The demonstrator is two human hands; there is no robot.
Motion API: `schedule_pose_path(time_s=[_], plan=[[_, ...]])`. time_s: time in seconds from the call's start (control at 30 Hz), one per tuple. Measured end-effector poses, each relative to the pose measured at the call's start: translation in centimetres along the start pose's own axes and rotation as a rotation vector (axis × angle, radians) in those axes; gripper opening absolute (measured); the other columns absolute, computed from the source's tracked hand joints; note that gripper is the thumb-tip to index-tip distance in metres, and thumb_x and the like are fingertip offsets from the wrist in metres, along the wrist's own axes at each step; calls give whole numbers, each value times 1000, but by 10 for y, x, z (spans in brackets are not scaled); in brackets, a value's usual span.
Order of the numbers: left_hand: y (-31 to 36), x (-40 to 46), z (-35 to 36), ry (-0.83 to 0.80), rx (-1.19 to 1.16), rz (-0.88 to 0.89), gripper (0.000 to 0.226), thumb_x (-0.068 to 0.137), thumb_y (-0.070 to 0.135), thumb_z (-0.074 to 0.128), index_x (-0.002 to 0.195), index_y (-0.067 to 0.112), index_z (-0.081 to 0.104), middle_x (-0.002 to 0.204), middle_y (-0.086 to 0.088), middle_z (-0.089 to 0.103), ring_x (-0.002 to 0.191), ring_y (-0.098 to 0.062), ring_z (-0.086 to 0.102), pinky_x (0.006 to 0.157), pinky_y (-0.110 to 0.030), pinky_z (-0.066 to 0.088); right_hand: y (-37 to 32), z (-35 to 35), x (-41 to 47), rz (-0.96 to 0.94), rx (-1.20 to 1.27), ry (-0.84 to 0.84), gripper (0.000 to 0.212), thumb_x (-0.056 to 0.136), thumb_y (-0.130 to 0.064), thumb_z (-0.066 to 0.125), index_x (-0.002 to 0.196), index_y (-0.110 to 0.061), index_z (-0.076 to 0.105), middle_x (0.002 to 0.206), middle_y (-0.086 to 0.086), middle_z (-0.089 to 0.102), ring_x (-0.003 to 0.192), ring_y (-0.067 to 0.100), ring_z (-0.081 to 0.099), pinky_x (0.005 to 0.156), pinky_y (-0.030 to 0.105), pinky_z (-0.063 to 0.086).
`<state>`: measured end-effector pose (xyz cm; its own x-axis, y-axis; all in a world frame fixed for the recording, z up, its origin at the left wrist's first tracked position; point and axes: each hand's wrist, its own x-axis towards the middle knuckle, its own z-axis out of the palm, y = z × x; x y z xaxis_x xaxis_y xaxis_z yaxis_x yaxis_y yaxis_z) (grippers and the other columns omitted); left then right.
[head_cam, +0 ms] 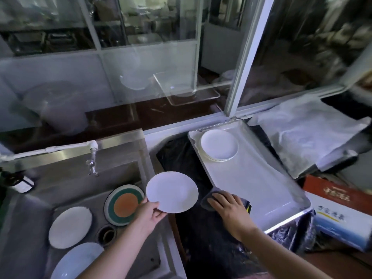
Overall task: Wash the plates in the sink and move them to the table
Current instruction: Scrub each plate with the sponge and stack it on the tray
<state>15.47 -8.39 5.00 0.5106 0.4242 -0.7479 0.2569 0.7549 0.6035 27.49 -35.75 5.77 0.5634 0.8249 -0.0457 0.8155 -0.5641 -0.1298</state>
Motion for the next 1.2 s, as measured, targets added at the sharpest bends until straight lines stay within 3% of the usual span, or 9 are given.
schedule_pose_path(time_s=[0.1, 0.2, 0.3, 0.4, 0.73, 0.93, 1.03, 1.13, 1.2], plan=[[4, 12, 33, -15, 5, 2, 70, 97, -15, 44, 157, 22, 38, 152, -14, 48, 131, -41, 53, 105, -60, 45, 22, -5, -3, 54, 4, 26, 59, 77, -18, 72, 133, -27, 58, 135, -6, 57, 126, 26, 55, 93, 40, 51], [3, 18, 72, -45, -7, 5, 69, 98, -15, 44, 155, 22, 39, 148, -14, 50, 120, -38, 57, 102, -59, 47, 45, -8, -5, 68, -11, 77, 52, 79, -16, 49, 128, -25, 63, 129, -5, 61, 120, 26, 59, 88, 40, 54], [1, 29, 112, -62, -2, 24, 67, 97, -15, 44, 152, 25, 43, 137, -13, 54, 111, -36, 58, 97, -56, 48, 74, -4, -1, 75, -5, 53, 65, 66, -6, 64, 129, -24, 63, 130, -4, 60, 119, 27, 60, 88, 40, 54], [-4, 43, 155, -67, -8, 32, 68, 97, -14, 45, 151, 27, 45, 141, -11, 56, 114, -37, 60, 96, -56, 50, 107, -2, 3, 83, 47, 54, 72, 61, 0, 75, 129, -23, 64, 130, -5, 60, 118, 27, 60, 89, 40, 53], [-21, 95, 275, 31, -97, 60, 62, 97, -13, 40, 142, 28, 51, 128, -10, 61, 111, -33, 59, 97, -50, 51, 212, 6, 16, 44, 133, 53, 68, 62, -4, 64, 127, -23, 62, 129, -6, 61, 116, 25, 59, 86, 37, 54], [-24, 122, 303, 184, -132, 74, 33, 91, -14, 50, 118, 3, 60, 126, -23, 65, 102, -36, 65, 87, -48, 58, 241, 20, 19, 27, 242, 79, 70, 61, -3, 64, 127, -27, 57, 127, -10, 60, 114, 20, 58, 86, 33, 54], [-22, 127, 315, 215, -102, 79, 36, 94, -7, 60, 130, -4, 57, 123, -23, 63, 103, -36, 64, 91, -48, 57, 247, 31, 20, 27, 277, 59, 74, 60, -3, 67, 129, -27, 57, 129, -11, 59, 113, 21, 60, 86, 34, 54], [-25, 121, 318, 210, -88, 64, 28, 97, -3, 57, 124, 2, 58, 108, -18, 61, 90, -29, 60, 83, -43, 57, 249, 39, 19, 27, 311, 47, 73, 62, -3, 63, 130, -28, 56, 129, -12, 59, 115, 19, 60, 88, 34, 54], [-31, 122, 313, 209, -65, -2, 22, 96, 6, 56, 117, 10, 60, 105, -12, 58, 84, -24, 55, 88, -41, 55, 250, 43, 20, 28, 328, 38, 73, 62, -2, 64, 130, -28, 56, 130, -12, 59, 115, 19, 60, 88, 34, 54]])
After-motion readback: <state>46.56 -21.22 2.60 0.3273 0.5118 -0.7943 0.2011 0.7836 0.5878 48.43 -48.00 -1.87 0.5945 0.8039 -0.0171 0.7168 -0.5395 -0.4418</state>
